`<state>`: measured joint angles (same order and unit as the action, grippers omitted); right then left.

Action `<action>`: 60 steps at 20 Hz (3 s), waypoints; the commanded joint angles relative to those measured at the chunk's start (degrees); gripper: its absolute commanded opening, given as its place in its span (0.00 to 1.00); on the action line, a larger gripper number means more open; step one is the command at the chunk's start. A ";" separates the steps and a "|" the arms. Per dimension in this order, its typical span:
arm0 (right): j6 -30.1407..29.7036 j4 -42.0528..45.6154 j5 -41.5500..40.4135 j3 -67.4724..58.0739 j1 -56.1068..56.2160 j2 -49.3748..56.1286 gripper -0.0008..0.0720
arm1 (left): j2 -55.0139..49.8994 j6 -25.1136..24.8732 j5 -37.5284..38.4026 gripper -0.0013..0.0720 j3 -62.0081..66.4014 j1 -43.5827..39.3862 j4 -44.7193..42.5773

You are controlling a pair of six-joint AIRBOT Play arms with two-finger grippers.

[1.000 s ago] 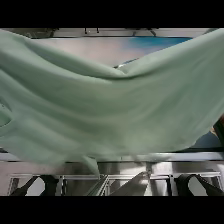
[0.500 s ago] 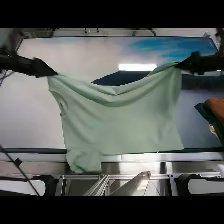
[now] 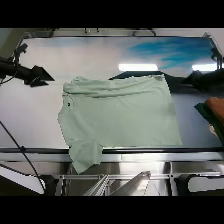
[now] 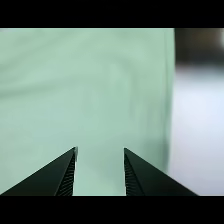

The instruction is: Fold the shirts.

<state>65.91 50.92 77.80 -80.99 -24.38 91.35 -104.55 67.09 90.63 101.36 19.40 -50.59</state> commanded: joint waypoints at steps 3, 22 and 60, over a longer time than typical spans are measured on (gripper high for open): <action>-0.13 6.23 4.00 27.71 -11.47 -13.14 0.51 | 14.71 -2.14 -3.87 0.82 -31.58 5.14 -0.37; -8.94 0.59 -5.38 49.59 -13.16 -14.43 0.52 | 24.57 1.60 -10.56 0.82 -69.75 -6.58 -1.07; -8.02 -33.59 2.73 -5.07 -20.55 -42.75 0.03 | 36.06 -1.18 3.87 0.05 12.61 9.20 29.00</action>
<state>56.86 3.55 85.56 -91.74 -50.48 47.97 -61.06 65.56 96.12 113.84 33.45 -15.75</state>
